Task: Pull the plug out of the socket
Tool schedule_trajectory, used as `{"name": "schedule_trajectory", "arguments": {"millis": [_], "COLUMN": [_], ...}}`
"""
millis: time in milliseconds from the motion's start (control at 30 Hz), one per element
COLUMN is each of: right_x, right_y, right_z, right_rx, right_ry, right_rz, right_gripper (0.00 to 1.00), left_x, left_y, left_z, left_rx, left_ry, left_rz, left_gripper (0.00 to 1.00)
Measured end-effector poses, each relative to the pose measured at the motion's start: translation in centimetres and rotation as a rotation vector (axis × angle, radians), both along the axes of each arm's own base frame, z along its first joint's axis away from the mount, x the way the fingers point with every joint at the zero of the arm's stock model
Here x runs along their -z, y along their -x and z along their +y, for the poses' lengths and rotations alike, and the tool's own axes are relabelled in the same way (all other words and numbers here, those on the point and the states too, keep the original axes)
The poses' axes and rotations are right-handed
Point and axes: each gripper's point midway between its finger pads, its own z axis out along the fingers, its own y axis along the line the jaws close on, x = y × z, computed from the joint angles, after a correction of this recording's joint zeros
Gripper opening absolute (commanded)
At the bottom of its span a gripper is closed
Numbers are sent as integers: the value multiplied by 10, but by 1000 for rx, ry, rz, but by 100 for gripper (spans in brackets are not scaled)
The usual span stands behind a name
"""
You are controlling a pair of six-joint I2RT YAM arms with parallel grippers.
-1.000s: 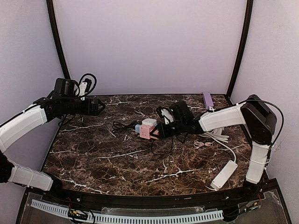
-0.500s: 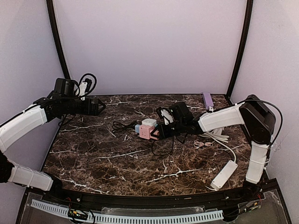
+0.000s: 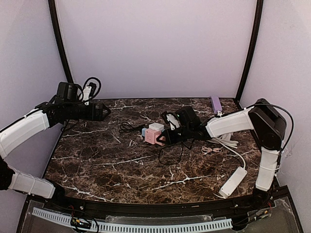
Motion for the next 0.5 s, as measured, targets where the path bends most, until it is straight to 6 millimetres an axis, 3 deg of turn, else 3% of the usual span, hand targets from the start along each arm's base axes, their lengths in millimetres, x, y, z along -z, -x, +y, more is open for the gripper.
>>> {"name": "schedule_trajectory", "arguments": {"millis": [300, 500], "right_x": [-5, -20], "right_y": [6, 24], "right_z": [3, 15], "right_rx": [7, 0], "right_ry": [38, 37], "right_rz": [-48, -88], "right_gripper": [0, 0], "left_x": [12, 33], "left_y": [2, 14], "left_z": [-18, -52], "left_rx": [71, 178], "left_ry": [59, 83], "left_rz": [43, 114], "left_gripper": [100, 100]}}
